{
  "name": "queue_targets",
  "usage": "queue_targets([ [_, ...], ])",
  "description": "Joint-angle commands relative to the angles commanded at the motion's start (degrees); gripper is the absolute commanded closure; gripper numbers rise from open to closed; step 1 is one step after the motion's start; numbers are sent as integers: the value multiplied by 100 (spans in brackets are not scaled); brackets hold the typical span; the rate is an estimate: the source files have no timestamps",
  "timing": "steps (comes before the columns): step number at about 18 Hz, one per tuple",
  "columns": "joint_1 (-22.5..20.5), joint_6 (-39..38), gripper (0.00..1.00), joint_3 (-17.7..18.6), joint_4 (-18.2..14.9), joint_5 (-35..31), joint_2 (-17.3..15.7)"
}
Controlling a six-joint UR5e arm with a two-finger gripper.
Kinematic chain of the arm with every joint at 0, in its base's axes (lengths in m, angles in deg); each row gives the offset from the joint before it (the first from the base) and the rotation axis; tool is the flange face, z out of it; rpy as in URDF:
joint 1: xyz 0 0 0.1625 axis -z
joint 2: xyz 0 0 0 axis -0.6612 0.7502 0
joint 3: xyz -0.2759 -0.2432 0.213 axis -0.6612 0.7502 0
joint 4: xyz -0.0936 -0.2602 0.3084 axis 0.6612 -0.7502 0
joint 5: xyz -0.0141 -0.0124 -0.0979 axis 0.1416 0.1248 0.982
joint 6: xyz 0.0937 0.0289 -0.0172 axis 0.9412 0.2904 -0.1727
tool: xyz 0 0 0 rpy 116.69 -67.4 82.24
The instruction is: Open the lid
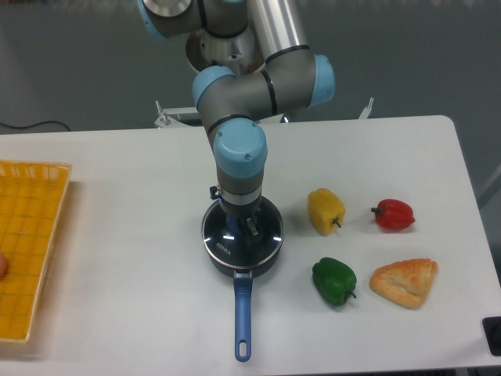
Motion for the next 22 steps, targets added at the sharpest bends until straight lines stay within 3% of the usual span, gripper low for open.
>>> queue_targets([
  [14,-9,0,33,-9,-61,-18,-53],
  [22,-9,-79,33,-35,-588,-264,-88],
])
